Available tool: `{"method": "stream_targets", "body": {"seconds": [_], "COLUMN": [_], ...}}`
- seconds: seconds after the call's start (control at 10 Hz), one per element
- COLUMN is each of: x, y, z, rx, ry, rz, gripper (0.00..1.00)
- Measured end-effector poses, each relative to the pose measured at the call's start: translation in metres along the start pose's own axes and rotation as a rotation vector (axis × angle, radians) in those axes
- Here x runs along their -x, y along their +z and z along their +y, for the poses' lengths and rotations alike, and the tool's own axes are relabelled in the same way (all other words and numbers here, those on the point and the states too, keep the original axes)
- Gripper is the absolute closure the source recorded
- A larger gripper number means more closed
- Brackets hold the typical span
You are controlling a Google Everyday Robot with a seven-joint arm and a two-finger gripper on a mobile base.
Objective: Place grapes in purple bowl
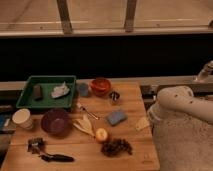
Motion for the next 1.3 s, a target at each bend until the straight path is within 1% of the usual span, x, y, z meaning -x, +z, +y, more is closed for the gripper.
{"method": "stream_targets", "body": {"seconds": [0.2,0.3,0.4,0.6,0.8,1.1,1.3], "x": [0.001,0.001,0.000,0.001,-0.009,-0.011,-0.006], "y": [0.001,0.002,0.002,0.004,0.004,0.008,0.013], "z": [0.000,0.001,0.008,0.037,0.068,0.096,0.113], "rx": [0.005,0.014,0.018,0.019,0.012,0.014,0.026], "ry": [0.003,-0.008,-0.043,-0.125,-0.192,-0.264,-0.306], "rz": [0.000,0.002,0.007,0.010,0.018,0.029,0.031], "gripper": [0.20,0.20,0.20,0.20,0.20,0.20,0.20]}}
